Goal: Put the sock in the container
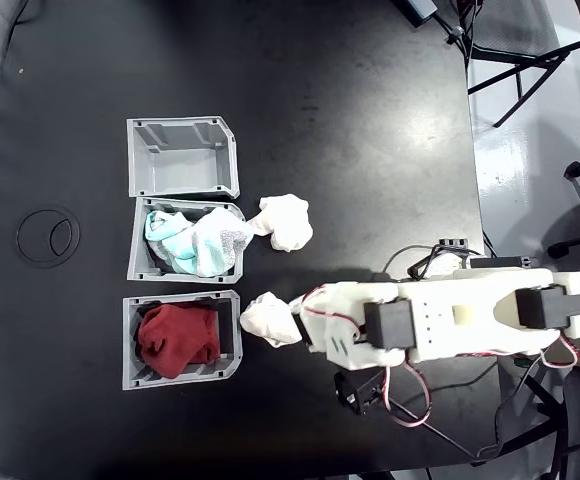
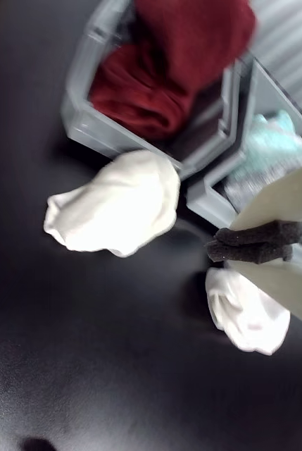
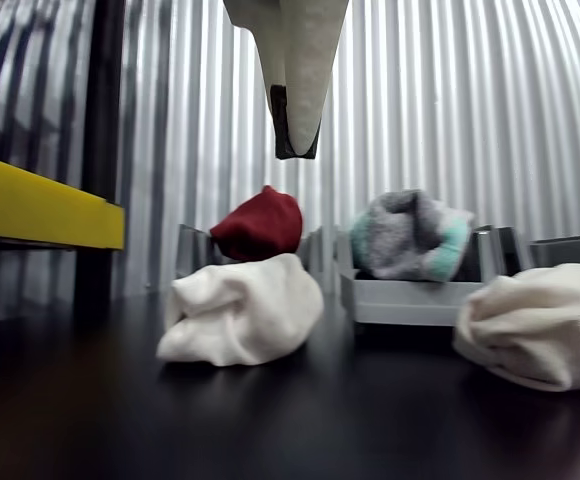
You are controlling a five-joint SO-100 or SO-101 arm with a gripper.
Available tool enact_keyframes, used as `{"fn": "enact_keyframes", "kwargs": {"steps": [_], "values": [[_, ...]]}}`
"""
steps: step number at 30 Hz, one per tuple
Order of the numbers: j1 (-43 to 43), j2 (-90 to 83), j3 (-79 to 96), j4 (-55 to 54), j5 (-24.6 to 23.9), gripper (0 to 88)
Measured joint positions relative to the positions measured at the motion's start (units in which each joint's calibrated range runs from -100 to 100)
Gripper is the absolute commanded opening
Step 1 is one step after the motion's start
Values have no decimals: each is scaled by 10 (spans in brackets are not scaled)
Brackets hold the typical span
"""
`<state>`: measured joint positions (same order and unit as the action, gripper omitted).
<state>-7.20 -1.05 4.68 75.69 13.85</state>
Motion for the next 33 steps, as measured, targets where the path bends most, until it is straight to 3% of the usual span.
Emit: {"fn": "enact_keyframes", "kwargs": {"steps": [17, 29, 33], "values": [[-4, 223, -156, 2, 8, 41], [-35, 236, -183, 14, 24, 69], [-33, 236, -183, 18, 24, 175]]}}
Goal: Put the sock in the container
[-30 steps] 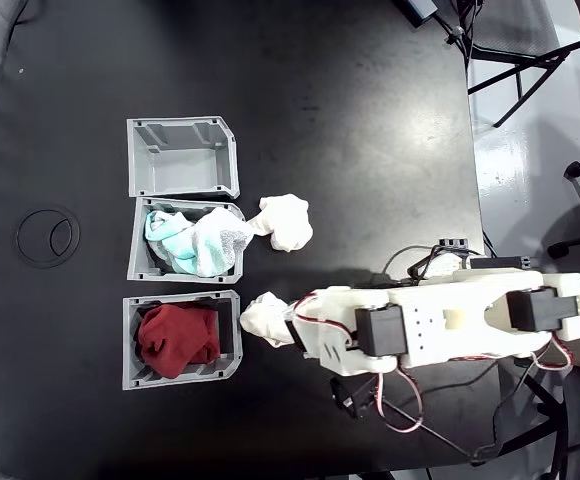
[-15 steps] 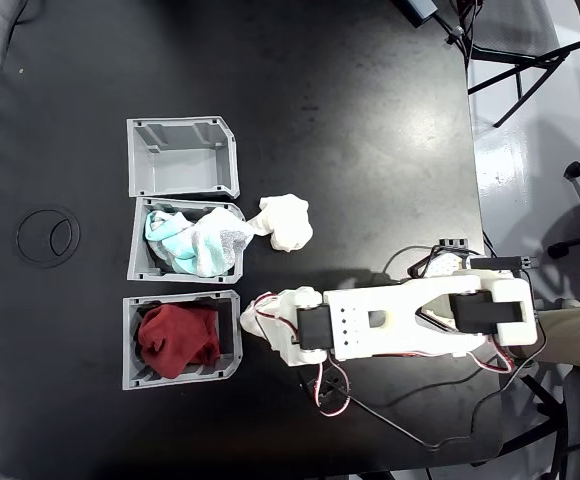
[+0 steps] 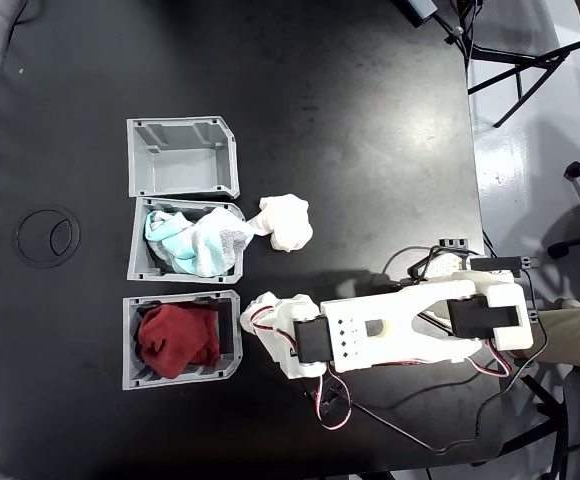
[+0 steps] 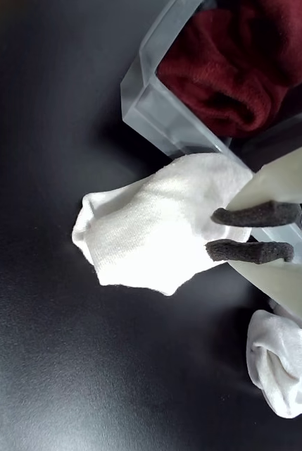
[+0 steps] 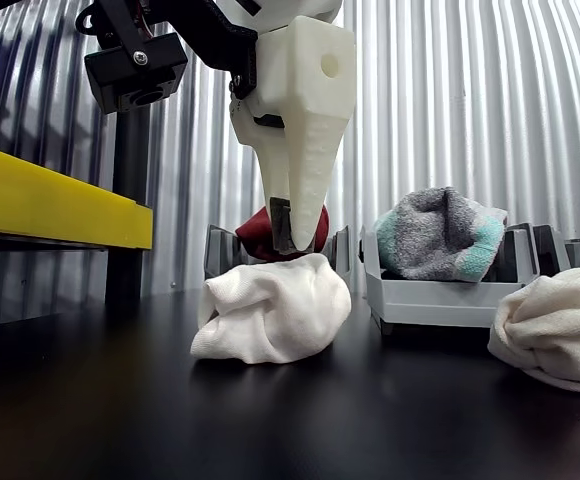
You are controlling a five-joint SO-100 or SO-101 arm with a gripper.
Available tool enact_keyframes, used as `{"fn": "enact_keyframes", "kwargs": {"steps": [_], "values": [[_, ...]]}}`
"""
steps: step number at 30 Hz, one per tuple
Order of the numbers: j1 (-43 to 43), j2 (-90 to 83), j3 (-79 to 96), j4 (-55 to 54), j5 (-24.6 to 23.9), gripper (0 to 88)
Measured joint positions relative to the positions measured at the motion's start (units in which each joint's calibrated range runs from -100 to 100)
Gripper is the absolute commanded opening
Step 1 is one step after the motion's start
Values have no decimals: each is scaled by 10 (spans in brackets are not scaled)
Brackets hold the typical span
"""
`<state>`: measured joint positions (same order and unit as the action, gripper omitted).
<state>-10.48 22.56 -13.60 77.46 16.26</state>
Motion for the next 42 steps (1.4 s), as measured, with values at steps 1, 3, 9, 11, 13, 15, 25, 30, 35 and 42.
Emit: {"fn": "enact_keyframes", "kwargs": {"steps": [1, 3, 9, 11, 13, 15, 25, 30, 35, 42], "values": [[0, 0, 0, 1, 0, 215], [0, 0, 0, 10, 0, 282], [0, 0, 0, 32, 0, 336], [0, 0, 0, 34, 0, 338], [0, 2, -1, 41, -2, 338], [0, 5, -1, 55, 3, 338], [0, 25, -2, 60, 15, 338], [0, 74, -3, 56, 15, 338], [14, 95, -24, 45, 15, 330], [14, 95, -30, 45, 15, 152]]}}
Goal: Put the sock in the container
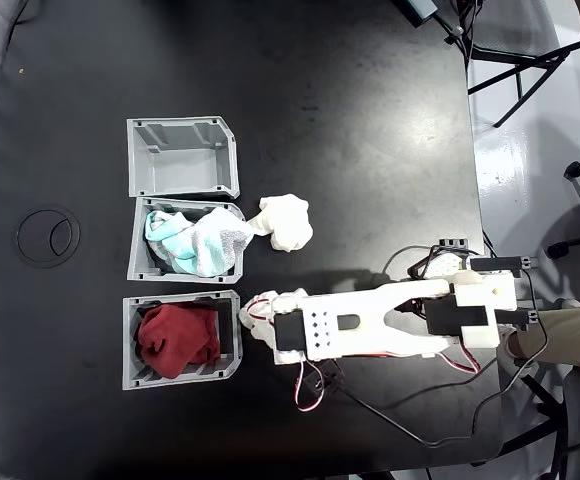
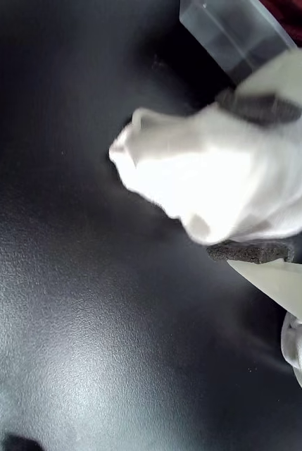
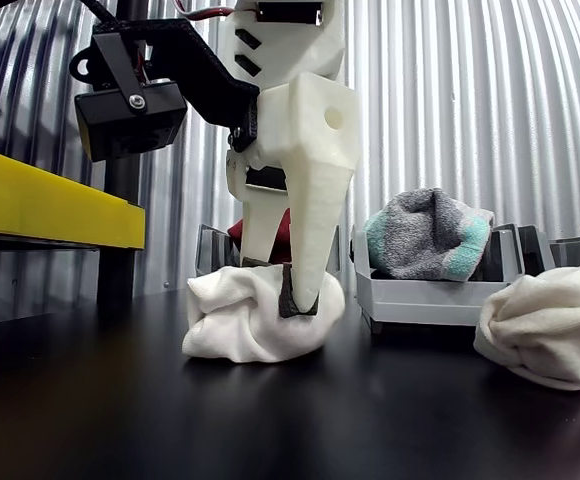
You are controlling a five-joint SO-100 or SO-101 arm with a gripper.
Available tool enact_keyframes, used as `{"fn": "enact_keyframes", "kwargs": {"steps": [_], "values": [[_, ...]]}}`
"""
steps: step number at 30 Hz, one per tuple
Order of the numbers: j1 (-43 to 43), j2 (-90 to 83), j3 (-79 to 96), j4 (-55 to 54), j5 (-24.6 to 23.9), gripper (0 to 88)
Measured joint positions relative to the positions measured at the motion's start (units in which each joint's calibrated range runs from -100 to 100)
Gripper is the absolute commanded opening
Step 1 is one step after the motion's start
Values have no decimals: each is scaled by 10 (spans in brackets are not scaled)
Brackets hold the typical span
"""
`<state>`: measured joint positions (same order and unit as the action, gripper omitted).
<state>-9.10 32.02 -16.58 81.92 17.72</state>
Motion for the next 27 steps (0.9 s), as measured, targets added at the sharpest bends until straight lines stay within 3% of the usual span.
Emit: {"fn": "enact_keyframes", "kwargs": {"steps": [4, 17, 27], "values": [[-1, 0, 0, 0, 0, 14], [6, -9, 0, 0, -1, 14], [83, -181, 0, 42, -11, 13]]}}
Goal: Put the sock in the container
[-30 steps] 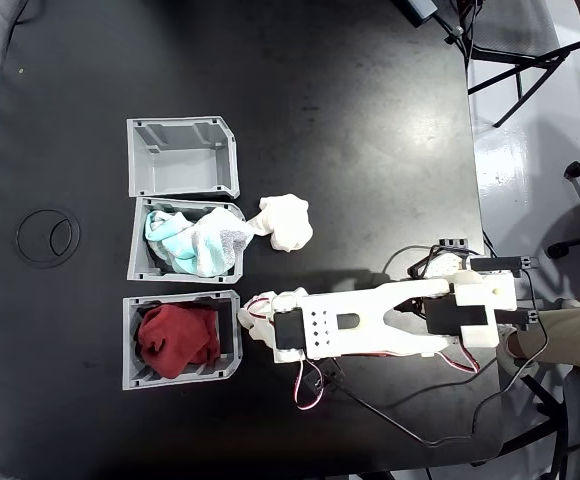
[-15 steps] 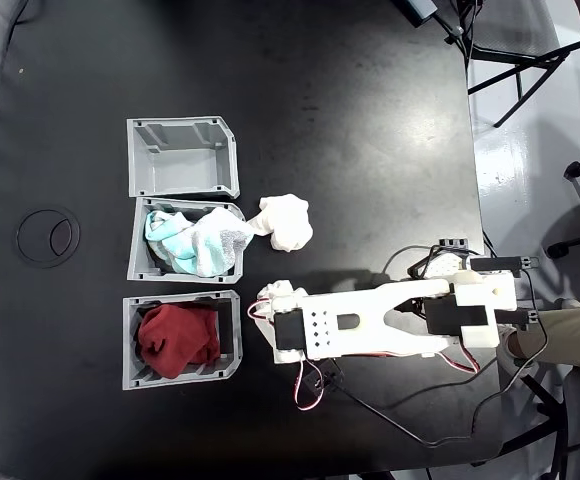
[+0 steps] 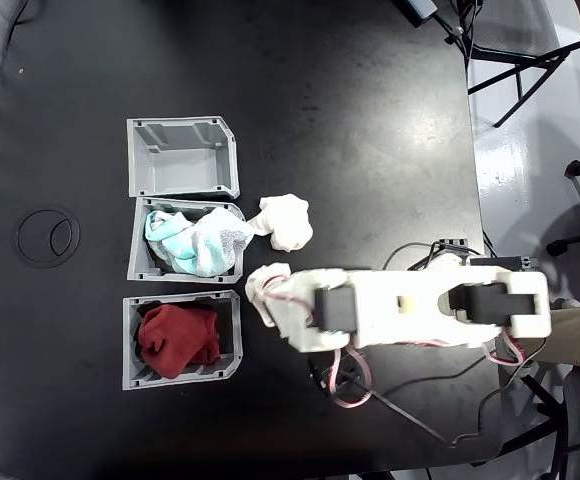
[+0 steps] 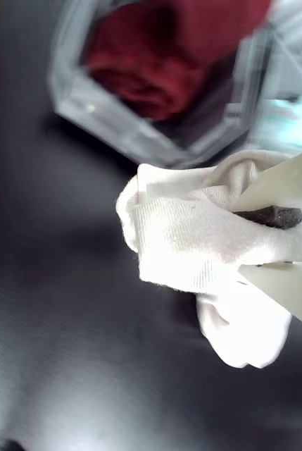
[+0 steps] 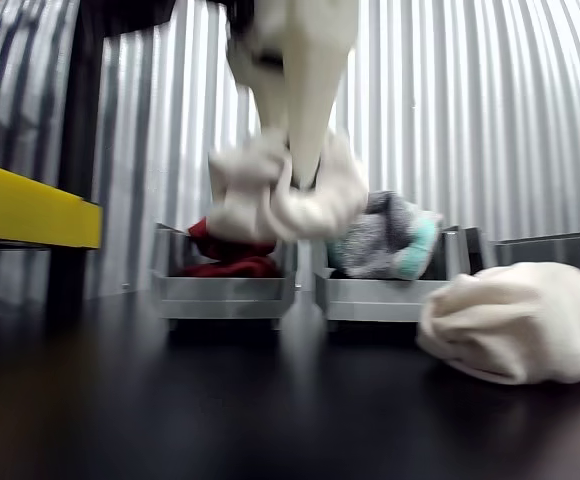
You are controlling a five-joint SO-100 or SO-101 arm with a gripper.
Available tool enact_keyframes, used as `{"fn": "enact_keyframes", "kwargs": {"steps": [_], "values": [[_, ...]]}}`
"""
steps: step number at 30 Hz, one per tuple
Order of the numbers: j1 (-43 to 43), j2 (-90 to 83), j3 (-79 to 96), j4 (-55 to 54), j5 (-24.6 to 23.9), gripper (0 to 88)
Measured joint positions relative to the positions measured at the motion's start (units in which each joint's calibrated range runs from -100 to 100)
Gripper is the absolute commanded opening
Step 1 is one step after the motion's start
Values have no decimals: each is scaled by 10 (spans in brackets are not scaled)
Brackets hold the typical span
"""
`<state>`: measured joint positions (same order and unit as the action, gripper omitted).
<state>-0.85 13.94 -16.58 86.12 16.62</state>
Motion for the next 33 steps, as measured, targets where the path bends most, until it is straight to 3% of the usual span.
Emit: {"fn": "enact_keyframes", "kwargs": {"steps": [15, 23, 33], "values": [[267, -82, 0, 23, 18, 13], [335, -82, 0, 24, 67, 13], [357, -82, 0, -66, 69, 13]]}}
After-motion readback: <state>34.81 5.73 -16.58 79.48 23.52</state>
